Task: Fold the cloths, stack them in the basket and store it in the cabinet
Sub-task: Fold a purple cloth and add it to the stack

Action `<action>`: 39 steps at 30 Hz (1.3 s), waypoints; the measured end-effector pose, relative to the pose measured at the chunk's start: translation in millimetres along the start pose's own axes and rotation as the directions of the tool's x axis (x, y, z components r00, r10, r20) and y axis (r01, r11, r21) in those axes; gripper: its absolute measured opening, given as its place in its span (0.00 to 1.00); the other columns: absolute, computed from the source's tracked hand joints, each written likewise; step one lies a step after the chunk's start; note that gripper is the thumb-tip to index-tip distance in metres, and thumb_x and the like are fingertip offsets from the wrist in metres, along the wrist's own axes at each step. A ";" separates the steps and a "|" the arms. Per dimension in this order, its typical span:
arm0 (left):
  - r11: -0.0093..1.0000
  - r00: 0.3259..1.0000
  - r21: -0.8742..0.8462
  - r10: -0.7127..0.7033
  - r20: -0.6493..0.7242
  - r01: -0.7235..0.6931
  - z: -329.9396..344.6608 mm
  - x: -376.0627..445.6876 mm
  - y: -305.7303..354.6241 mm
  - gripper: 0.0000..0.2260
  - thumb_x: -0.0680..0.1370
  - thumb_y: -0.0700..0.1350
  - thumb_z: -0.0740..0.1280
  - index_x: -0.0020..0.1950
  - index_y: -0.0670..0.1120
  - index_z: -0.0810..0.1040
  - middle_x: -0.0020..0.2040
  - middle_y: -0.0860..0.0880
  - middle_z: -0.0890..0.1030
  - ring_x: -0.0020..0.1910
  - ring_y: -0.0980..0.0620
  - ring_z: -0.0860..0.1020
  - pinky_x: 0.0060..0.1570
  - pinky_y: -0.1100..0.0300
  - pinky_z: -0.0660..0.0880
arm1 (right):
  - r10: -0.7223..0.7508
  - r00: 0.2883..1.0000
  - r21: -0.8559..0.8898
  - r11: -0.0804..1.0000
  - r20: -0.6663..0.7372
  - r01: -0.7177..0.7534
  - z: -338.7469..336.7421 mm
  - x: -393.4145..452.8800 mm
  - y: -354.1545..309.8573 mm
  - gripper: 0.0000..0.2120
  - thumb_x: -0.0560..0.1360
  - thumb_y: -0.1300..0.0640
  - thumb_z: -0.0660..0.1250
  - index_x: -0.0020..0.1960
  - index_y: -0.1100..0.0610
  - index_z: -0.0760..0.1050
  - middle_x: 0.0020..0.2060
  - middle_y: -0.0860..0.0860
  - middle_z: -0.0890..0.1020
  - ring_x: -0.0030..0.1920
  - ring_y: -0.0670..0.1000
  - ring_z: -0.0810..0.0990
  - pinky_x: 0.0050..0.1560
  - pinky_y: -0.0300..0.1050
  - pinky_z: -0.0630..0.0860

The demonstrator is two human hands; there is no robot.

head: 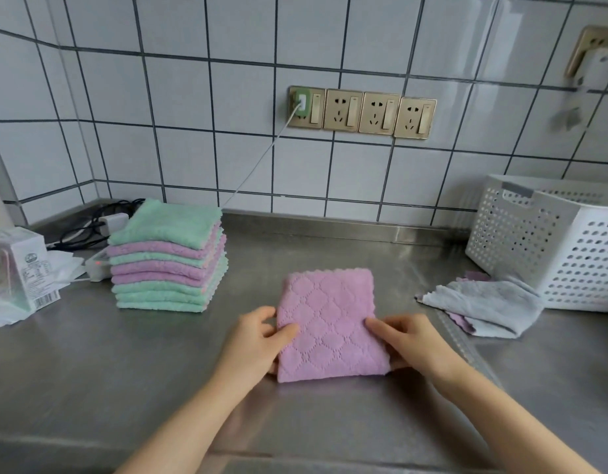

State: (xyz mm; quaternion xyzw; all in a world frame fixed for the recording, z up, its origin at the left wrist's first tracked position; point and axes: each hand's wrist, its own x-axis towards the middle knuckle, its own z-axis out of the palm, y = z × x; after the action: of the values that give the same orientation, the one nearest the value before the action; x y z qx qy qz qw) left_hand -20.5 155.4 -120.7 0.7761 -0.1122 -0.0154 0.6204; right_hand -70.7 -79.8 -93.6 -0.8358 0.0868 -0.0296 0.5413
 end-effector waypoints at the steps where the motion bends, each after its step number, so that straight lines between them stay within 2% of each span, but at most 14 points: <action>1: 1.000 0.999 0.012 -0.005 -0.046 0.005 0.0 1.1 1.5 0.12 0.73 0.44 0.72 0.53 0.46 0.74 0.38 0.45 0.84 0.36 0.47 0.83 0.32 0.53 0.79 | 0.003 1.000 -0.044 0.999 -0.018 -0.004 1.9 2.2 2.6 0.18 0.75 0.53 0.69 0.43 0.70 0.78 0.30 0.54 0.75 0.28 0.47 0.75 0.32 0.42 0.79; 4: 0.993 0.991 0.118 0.034 -0.133 -0.018 -1.2 3.5 -1.6 0.19 0.71 0.44 0.74 0.55 0.55 0.70 0.38 0.52 0.84 0.33 0.52 0.82 0.32 0.53 0.80 | -0.006 0.997 -0.137 0.991 -0.076 -0.005 4.1 4.6 7.0 0.11 0.74 0.55 0.70 0.41 0.64 0.81 0.27 0.50 0.78 0.27 0.47 0.78 0.34 0.44 0.81; 7: 0.971 0.988 0.229 0.097 -0.120 -0.068 -1.3 4.1 -5.8 0.12 0.69 0.45 0.74 0.46 0.59 0.75 0.39 0.57 0.83 0.32 0.55 0.81 0.35 0.49 0.80 | -0.017 0.992 -0.185 0.983 -0.125 -0.006 6.6 4.8 6.0 0.07 0.74 0.56 0.69 0.40 0.58 0.81 0.27 0.49 0.81 0.26 0.48 0.79 0.33 0.45 0.81; 9: 0.950 0.984 0.287 0.153 -0.086 -0.123 0.7 0.6 -3.5 0.11 0.71 0.44 0.72 0.44 0.61 0.77 0.41 0.58 0.83 0.26 0.61 0.76 0.35 0.58 0.76 | -0.033 0.989 -0.173 0.985 -0.142 0.008 8.5 4.5 6.7 0.02 0.74 0.56 0.69 0.44 0.55 0.79 0.28 0.51 0.82 0.25 0.47 0.77 0.31 0.45 0.80; 12: 0.935 0.977 0.308 0.206 -0.062 -0.178 2.8 -3.9 2.4 0.11 0.72 0.43 0.71 0.52 0.56 0.80 0.31 0.59 0.80 0.19 0.58 0.68 0.28 0.69 0.64 | -0.155 0.969 -0.242 0.964 -0.193 0.106 11.6 1.9 10.5 0.08 0.75 0.55 0.68 0.53 0.49 0.74 0.31 0.52 0.82 0.28 0.47 0.76 0.31 0.41 0.74; 15: 0.904 0.966 0.369 0.252 -0.054 -0.215 3.4 -6.9 6.0 0.15 0.73 0.41 0.71 0.58 0.50 0.80 0.25 0.55 0.72 0.20 0.58 0.67 0.27 0.71 0.64 | -0.323 0.930 -0.389 0.891 -0.179 0.234 17.4 -1.2 13.5 0.15 0.78 0.57 0.63 0.61 0.44 0.71 0.42 0.46 0.80 0.39 0.47 0.79 0.39 0.35 0.72; 18: 0.843 0.947 0.461 0.322 -0.016 -0.278 3.6 -6.5 4.7 0.17 0.73 0.40 0.71 0.62 0.45 0.78 0.48 0.56 0.76 0.26 0.61 0.73 0.35 0.75 0.66 | -0.446 0.888 -0.556 0.769 -0.116 0.314 24.6 1.6 19.1 0.19 0.79 0.62 0.59 0.64 0.44 0.74 0.46 0.44 0.75 0.46 0.48 0.78 0.49 0.37 0.72; 21: 0.786 0.947 0.552 0.320 0.025 -0.280 4.6 -3.2 -1.7 0.18 0.74 0.42 0.70 0.64 0.44 0.77 0.54 0.55 0.71 0.32 0.60 0.72 0.44 0.73 0.65 | -0.450 0.880 -0.593 0.754 -0.152 0.283 27.4 3.2 20.9 0.18 0.78 0.63 0.58 0.62 0.48 0.77 0.48 0.45 0.73 0.47 0.50 0.79 0.50 0.42 0.75; 23: 0.759 0.953 0.603 0.301 0.010 -0.246 4.4 -1.9 -5.5 0.18 0.75 0.47 0.70 0.64 0.46 0.77 0.57 0.54 0.70 0.45 0.58 0.73 0.52 0.67 0.66 | -0.469 0.865 -0.666 0.705 -0.178 0.246 26.7 1.9 22.1 0.16 0.76 0.63 0.61 0.59 0.50 0.78 0.51 0.48 0.75 0.43 0.54 0.81 0.43 0.47 0.77; 26: 0.687 0.974 0.708 0.228 0.003 -0.164 3.6 -2.9 -7.3 0.25 0.73 0.62 0.57 0.64 0.52 0.77 0.63 0.54 0.72 0.60 0.48 0.68 0.62 0.56 0.67 | -0.518 0.848 -0.871 0.461 -0.107 0.171 25.2 0.3 25.2 0.16 0.70 0.64 0.65 0.54 0.49 0.77 0.53 0.50 0.76 0.38 0.56 0.79 0.30 0.48 0.76; 30: 0.653 0.987 0.749 0.160 0.011 -0.114 2.9 -3.8 -6.2 0.35 0.66 0.67 0.44 0.67 0.58 0.74 0.69 0.56 0.71 0.68 0.50 0.61 0.67 0.54 0.63 | -0.624 0.780 -0.839 0.452 -0.054 0.303 20.1 -2.7 19.9 0.23 0.69 0.60 0.52 0.57 0.51 0.79 0.56 0.53 0.79 0.54 0.58 0.78 0.50 0.49 0.76; 33: 0.662 0.993 0.741 0.107 0.050 -0.109 2.2 -4.9 -3.5 0.32 0.70 0.67 0.49 0.70 0.58 0.70 0.72 0.57 0.67 0.73 0.51 0.56 0.70 0.53 0.58 | -0.507 0.858 -0.680 0.602 0.081 0.419 22.9 -2.0 20.5 0.27 0.74 0.51 0.45 0.69 0.46 0.69 0.68 0.47 0.70 0.73 0.52 0.62 0.72 0.49 0.59; 36: 0.692 0.990 0.708 0.106 0.090 -0.139 1.1 -5.7 -1.6 0.24 0.76 0.60 0.57 0.72 0.56 0.67 0.73 0.56 0.67 0.75 0.52 0.54 0.71 0.56 0.56 | -0.318 0.939 -0.714 0.626 0.134 0.314 25.1 0.2 26.0 0.23 0.80 0.45 0.44 0.73 0.41 0.60 0.75 0.42 0.59 0.77 0.50 0.48 0.75 0.50 0.47; 39: 0.752 0.990 0.644 0.101 0.099 -0.141 2.3 -7.3 0.3 0.22 0.79 0.51 0.60 0.74 0.54 0.64 0.73 0.51 0.66 0.75 0.52 0.56 0.69 0.60 0.56 | -0.319 0.938 -0.808 0.511 0.139 0.294 23.3 -0.3 26.8 0.33 0.72 0.40 0.34 0.74 0.39 0.56 0.76 0.43 0.54 0.77 0.52 0.44 0.75 0.50 0.44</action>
State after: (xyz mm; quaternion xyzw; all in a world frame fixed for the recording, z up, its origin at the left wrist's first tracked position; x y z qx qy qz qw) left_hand -28.1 154.5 -121.9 0.9331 -0.1784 0.0422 0.3095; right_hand -70.6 -69.5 -127.6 -0.9914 -0.0507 -0.0923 0.0776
